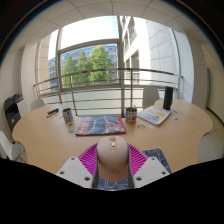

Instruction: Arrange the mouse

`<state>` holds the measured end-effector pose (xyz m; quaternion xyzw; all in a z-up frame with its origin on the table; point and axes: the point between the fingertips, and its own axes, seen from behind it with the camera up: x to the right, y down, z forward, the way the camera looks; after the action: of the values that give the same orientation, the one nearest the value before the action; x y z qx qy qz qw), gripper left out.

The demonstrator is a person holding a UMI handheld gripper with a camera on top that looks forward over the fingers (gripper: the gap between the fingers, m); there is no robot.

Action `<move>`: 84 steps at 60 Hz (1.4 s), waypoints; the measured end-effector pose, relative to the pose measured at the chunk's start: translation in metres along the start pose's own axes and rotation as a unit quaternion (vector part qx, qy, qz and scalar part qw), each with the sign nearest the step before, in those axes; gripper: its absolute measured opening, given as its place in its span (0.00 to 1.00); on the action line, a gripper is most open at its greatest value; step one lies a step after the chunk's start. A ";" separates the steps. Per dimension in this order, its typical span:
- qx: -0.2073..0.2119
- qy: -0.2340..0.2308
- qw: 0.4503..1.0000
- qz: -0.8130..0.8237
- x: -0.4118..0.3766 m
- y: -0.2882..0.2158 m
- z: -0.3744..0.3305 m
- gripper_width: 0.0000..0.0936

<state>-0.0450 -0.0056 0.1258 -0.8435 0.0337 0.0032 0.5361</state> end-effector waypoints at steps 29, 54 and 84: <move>-0.107 0.017 0.994 -0.024 0.068 0.114 0.015 0.89; -0.040 0.049 0.997 -0.054 0.034 0.063 -0.166 0.90; -0.043 0.063 0.996 -0.050 0.003 0.085 -0.292 0.90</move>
<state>-0.0560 -0.3057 0.1724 -0.8650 0.0250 -0.0750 0.4955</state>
